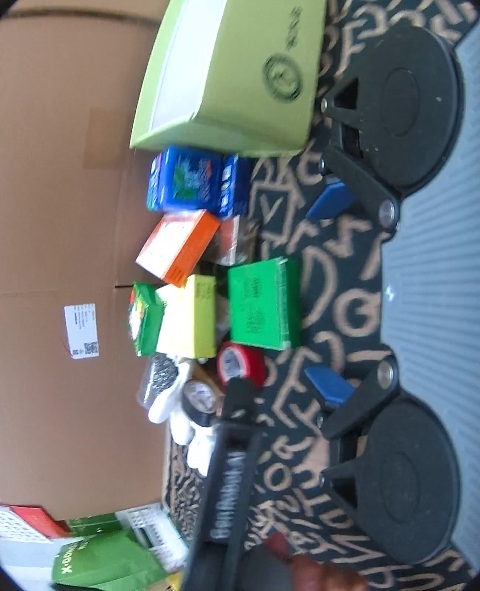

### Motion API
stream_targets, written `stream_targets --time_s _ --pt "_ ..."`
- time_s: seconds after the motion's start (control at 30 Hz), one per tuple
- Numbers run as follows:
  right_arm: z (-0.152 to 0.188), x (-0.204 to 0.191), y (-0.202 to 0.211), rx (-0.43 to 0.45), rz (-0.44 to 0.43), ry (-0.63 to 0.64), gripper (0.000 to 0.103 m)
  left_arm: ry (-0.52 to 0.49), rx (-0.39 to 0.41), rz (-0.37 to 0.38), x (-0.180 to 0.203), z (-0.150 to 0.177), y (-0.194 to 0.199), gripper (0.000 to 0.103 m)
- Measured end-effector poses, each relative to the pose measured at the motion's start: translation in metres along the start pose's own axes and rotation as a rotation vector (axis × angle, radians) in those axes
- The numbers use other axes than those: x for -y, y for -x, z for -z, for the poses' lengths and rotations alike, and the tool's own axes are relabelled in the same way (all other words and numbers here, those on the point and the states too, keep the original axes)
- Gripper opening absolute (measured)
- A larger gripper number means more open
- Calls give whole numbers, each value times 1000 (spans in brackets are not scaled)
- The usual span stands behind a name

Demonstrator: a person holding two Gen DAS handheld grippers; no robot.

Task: Organize objects
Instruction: 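Reach both tools toward the pile of items, then grasp the red tape roll with the left tool while the right tool grasps the green box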

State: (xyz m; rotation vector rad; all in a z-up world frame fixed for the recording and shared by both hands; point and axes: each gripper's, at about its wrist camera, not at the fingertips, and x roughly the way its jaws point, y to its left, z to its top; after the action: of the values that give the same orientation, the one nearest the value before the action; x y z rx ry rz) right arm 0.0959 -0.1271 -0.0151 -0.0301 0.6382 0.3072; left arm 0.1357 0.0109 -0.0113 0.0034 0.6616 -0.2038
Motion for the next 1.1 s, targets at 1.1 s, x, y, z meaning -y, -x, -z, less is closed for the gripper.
stream_targets --time_s 1.1 --pt "64 7 92 -9 87 -101 64 -182 -83 124 34 47 20 67"
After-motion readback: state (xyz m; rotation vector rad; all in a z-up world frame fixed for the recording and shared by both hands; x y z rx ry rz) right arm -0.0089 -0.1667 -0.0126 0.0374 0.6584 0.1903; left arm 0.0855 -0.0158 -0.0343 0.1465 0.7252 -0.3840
